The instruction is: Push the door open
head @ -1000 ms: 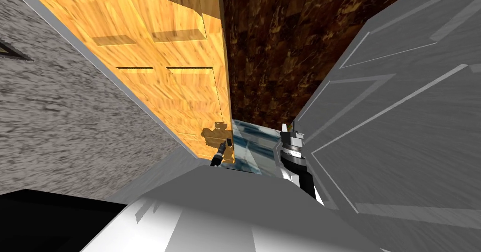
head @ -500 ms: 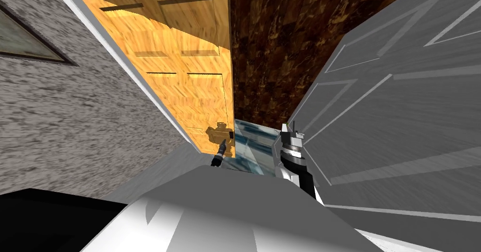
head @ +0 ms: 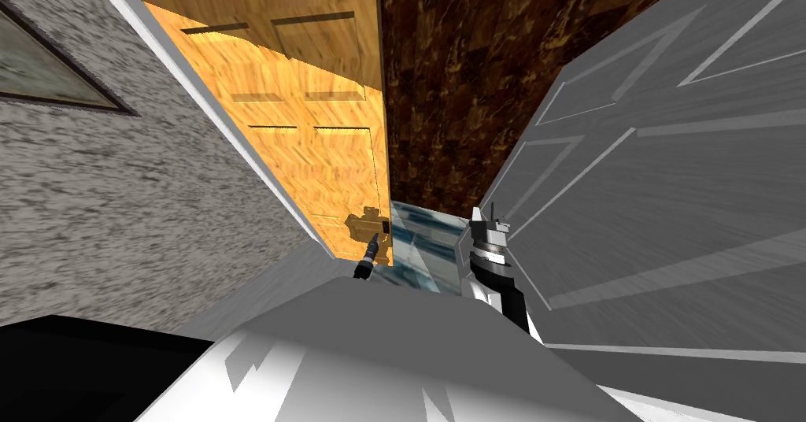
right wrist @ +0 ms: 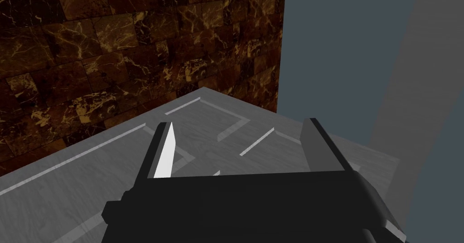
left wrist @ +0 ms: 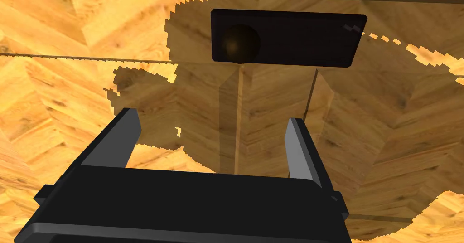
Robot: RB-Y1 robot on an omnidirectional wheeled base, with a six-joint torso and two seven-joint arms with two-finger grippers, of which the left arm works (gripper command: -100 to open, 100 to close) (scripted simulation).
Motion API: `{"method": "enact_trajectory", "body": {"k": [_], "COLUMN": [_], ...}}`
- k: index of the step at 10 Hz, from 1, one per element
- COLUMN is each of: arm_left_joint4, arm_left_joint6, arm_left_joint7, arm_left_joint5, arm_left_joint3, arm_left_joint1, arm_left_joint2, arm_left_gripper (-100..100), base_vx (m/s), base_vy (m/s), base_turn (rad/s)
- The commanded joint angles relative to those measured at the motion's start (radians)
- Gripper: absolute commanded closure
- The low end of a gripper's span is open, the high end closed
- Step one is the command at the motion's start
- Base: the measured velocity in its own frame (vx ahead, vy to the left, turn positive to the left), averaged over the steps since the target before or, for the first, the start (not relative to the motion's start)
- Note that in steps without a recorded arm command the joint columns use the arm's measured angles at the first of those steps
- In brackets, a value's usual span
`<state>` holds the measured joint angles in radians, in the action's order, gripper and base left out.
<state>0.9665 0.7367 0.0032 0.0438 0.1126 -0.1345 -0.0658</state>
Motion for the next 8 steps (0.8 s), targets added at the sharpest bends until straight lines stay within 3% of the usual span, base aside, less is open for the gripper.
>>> {"method": "enact_trajectory", "body": {"k": [1, 7, 8], "arm_left_joint4": [-0.007, -0.027, -0.027], "arm_left_joint6": [0.006, 0.022, 0.022], "arm_left_joint7": [-0.002, -0.007, -0.007], "arm_left_joint5": [0.001, 0.004, 0.004], "arm_left_joint3": [-0.004, -0.015, -0.015], "arm_left_joint1": [0.004, 0.015, 0.015], "arm_left_joint2": [0.000, 0.011, 0.011], "arm_left_gripper": [-100, -100, 100], "base_vx": [0.214, 0.181, -0.016], "base_vy": [-0.007, -0.018, -0.003], "base_turn": [-0.028, -0.019, -0.005]}}
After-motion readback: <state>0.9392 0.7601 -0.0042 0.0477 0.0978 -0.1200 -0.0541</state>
